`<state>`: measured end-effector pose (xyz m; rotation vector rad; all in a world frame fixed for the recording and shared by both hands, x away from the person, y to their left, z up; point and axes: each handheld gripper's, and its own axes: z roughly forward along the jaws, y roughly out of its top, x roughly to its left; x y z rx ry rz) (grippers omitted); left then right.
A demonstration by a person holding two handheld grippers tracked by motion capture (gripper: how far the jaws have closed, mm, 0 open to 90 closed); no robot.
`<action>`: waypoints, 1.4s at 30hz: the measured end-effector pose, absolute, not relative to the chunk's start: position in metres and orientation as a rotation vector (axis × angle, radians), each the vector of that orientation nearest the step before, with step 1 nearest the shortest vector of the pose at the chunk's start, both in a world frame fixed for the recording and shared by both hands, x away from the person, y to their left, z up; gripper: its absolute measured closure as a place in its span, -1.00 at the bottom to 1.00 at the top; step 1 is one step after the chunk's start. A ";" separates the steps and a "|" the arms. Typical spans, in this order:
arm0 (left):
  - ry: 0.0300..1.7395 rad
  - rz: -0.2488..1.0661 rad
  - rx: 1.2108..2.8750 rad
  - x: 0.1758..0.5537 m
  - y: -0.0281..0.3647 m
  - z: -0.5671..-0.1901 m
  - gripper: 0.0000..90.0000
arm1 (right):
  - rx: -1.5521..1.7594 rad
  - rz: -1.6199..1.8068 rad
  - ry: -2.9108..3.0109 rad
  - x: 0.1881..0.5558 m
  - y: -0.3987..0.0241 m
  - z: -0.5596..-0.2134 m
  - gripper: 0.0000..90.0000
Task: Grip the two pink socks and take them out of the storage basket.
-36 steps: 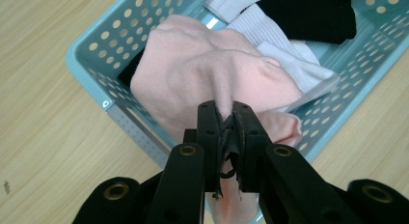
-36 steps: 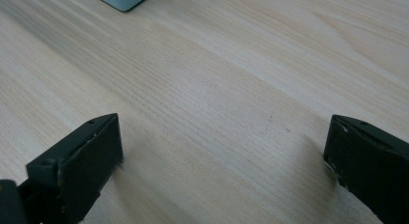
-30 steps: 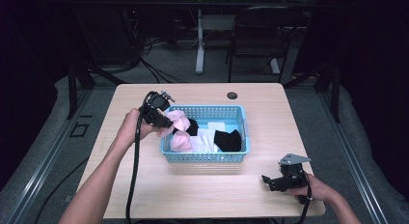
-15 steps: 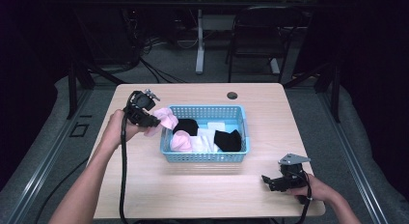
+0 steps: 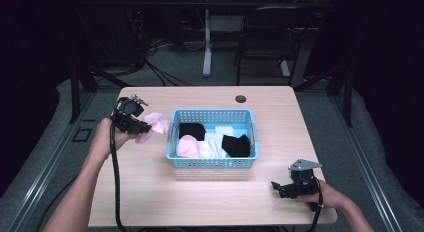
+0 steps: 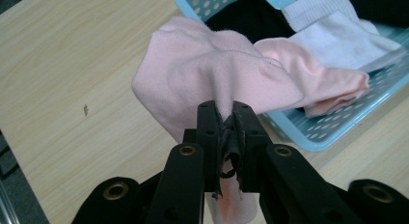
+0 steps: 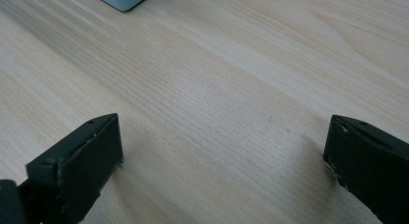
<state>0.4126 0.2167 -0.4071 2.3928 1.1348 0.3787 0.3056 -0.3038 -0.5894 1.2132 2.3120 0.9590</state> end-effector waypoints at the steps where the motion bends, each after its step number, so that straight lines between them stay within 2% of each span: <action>1: 1.143 0.381 2.390 0.413 0.220 -0.408 0.83 | 1.213 0.959 2.312 0.306 -0.304 -0.589 -1.00; 14: 1.260 0.409 2.333 0.414 0.252 -0.424 0.83 | 1.213 0.958 2.313 0.306 -0.304 -0.589 -1.00; 29: 1.452 0.397 2.297 0.425 0.288 -0.472 0.84 | 1.213 0.959 2.313 0.306 -0.304 -0.589 -1.00; 42: 1.545 0.405 2.246 0.431 0.301 -0.506 0.83 | 1.212 0.958 2.313 0.306 -0.304 -0.589 -1.00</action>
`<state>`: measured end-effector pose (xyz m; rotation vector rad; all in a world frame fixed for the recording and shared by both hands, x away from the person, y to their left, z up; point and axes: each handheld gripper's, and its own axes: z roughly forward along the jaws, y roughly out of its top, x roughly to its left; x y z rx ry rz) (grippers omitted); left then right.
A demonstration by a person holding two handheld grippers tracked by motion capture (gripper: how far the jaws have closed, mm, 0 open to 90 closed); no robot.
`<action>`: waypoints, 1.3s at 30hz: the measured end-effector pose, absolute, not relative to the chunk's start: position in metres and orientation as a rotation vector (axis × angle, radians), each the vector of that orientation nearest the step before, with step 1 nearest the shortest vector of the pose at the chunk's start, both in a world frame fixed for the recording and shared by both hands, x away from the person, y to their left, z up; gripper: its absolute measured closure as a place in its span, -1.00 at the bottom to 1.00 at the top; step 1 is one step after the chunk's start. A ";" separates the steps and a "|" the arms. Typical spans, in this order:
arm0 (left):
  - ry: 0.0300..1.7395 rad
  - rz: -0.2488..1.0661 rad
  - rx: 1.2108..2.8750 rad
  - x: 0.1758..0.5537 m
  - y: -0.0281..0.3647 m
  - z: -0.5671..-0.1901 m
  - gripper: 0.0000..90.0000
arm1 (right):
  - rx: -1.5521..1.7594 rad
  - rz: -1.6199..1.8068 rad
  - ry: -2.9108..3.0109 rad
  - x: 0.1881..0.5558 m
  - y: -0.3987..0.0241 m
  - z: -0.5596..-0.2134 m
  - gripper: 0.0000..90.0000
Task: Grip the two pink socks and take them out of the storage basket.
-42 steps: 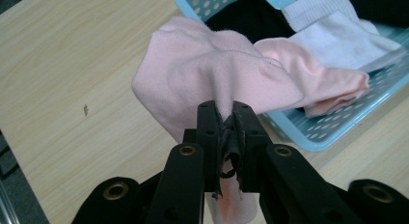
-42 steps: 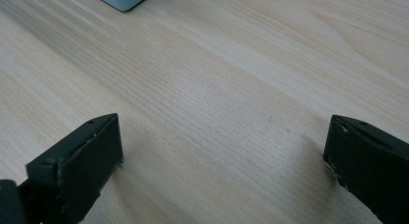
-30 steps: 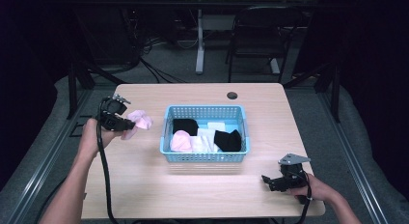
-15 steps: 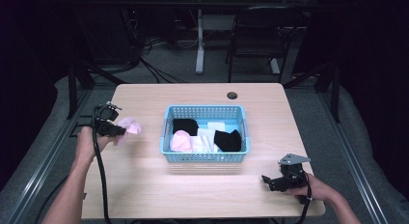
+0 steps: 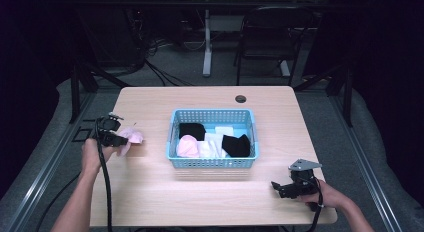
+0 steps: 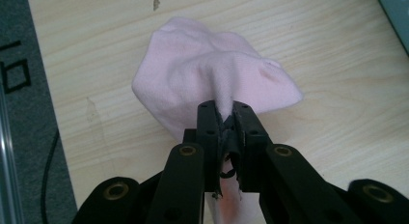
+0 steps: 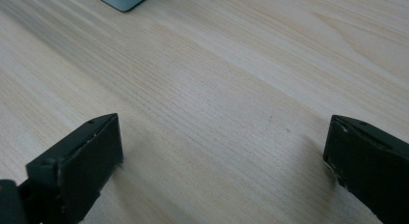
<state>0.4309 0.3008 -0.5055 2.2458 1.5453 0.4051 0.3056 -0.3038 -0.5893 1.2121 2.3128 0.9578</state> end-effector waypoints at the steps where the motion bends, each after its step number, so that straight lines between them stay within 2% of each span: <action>1: 1.562 0.404 2.242 0.432 0.303 -0.511 0.83 | 1.213 0.958 2.313 0.306 -0.304 -0.589 -1.00; 12: 1.628 0.339 2.233 0.436 0.308 -0.535 0.78 | 1.214 0.958 2.314 0.306 -0.304 -0.589 -1.00; 14: 1.630 0.349 2.202 0.435 0.309 -0.534 0.60 | 1.214 0.958 2.314 0.306 -0.304 -0.589 -1.00; 19: 1.664 0.374 2.139 0.433 0.314 -0.520 -0.14 | 1.214 0.959 2.313 0.306 -0.304 -0.589 -1.00; 22: 1.637 0.393 2.118 0.430 0.317 -0.504 -0.39 | 1.215 0.959 2.313 0.306 -0.304 -0.589 -1.00; 31: 1.471 0.406 2.109 0.423 0.292 -0.459 -0.76 | 1.214 0.959 2.313 0.306 -0.304 -0.589 -1.00; 34: 1.428 0.402 2.126 0.423 0.279 -0.453 -0.90 | 1.214 0.959 2.313 0.306 -0.304 -0.589 -1.00; 39: 1.351 0.391 2.162 0.422 0.256 -0.448 -1.00 | 1.214 0.958 2.313 0.306 -0.304 -0.589 -1.00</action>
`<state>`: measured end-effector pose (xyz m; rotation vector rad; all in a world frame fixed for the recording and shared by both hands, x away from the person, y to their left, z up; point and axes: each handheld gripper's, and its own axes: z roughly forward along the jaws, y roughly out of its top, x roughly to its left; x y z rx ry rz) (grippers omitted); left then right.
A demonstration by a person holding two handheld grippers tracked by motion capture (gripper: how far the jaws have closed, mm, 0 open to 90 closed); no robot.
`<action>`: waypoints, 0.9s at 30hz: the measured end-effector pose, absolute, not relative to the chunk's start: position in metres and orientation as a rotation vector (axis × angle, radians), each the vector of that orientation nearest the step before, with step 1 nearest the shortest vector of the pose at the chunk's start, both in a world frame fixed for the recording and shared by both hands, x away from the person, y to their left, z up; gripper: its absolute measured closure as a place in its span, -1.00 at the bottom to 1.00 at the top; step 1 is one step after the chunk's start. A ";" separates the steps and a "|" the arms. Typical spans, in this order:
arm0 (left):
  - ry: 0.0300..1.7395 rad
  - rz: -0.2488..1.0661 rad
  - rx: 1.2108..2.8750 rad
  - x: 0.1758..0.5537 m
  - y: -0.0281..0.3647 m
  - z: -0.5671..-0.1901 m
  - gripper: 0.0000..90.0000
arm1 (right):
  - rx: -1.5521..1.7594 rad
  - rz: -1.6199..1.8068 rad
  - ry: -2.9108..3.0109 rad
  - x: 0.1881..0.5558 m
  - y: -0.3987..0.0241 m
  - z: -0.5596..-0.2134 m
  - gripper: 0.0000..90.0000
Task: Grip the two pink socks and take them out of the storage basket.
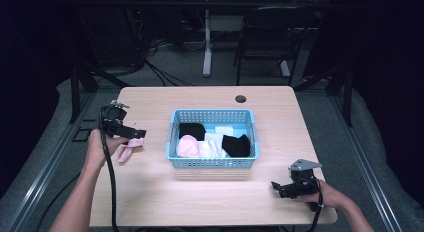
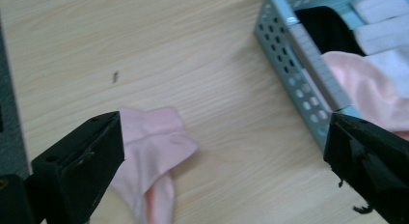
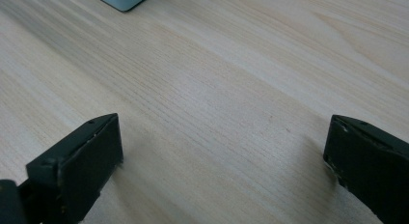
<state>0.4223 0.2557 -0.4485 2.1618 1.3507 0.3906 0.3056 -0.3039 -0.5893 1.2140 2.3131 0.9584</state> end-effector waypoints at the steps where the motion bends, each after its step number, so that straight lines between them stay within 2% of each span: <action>1: 1.325 0.379 2.176 0.422 0.249 -0.448 -1.00 | 1.214 0.958 2.314 0.306 -0.304 -0.589 -1.00; 13: 1.142 0.318 2.280 0.422 0.191 -0.449 -1.00 | 1.212 0.959 2.312 0.306 -0.304 -0.589 -1.00; 27: 1.010 0.245 2.384 0.426 0.145 -0.463 -0.89 | 1.213 0.959 2.313 0.306 -0.304 -0.589 -1.00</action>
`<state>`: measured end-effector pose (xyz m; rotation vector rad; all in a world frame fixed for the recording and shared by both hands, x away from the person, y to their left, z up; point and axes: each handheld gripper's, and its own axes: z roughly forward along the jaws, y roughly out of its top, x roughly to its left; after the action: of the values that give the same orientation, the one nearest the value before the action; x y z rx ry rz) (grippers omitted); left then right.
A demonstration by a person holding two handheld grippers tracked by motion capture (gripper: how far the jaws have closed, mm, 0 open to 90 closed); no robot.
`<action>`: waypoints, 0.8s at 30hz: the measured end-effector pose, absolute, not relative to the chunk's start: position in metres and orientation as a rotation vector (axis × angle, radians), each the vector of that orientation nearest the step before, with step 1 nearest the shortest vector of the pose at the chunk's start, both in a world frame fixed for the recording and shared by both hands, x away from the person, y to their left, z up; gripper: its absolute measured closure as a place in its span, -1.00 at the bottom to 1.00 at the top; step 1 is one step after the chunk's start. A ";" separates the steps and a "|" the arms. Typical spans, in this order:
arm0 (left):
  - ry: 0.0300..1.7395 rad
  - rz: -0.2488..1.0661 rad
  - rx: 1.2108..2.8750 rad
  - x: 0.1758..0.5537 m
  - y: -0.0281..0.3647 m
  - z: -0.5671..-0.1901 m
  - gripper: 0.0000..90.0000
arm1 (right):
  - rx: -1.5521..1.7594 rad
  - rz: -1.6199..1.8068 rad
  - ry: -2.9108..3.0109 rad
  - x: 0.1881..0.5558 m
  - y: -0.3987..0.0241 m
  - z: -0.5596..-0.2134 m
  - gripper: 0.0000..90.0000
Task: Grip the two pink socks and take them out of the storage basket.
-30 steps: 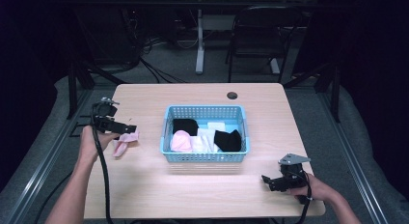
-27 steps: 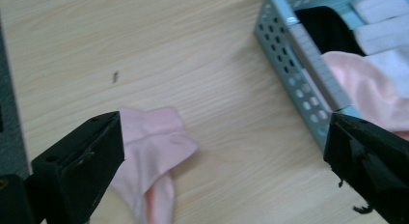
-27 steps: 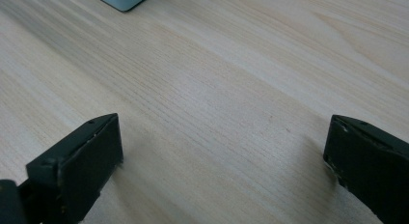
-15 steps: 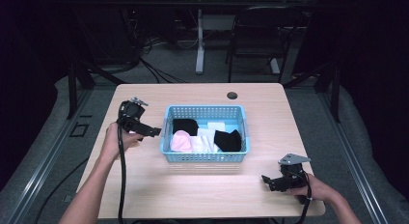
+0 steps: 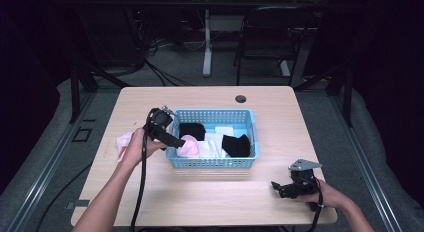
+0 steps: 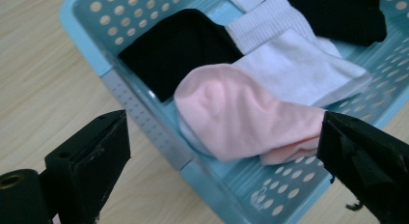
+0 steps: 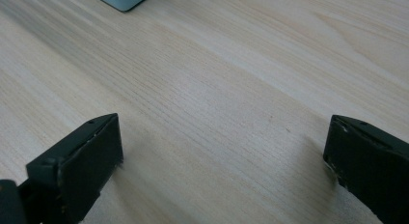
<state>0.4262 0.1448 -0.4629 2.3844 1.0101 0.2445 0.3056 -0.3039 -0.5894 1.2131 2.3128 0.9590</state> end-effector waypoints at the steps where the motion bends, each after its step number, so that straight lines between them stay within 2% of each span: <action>1: 1.009 0.227 2.380 0.427 0.142 -0.465 -0.87 | 1.213 0.958 2.313 0.306 -0.304 -0.589 -1.00; 13: 0.978 0.157 2.467 0.432 0.110 -0.486 -0.63 | 1.213 0.958 2.313 0.306 -0.304 -0.589 -1.00; 24: 0.972 0.132 2.554 0.436 0.100 -0.501 -0.18 | 1.214 0.958 2.314 0.306 -0.304 -0.589 -1.00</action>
<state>0.4357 0.1000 -0.5007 2.5542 0.9724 0.1321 0.3056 -0.3039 -0.5893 1.2139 2.3136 0.9582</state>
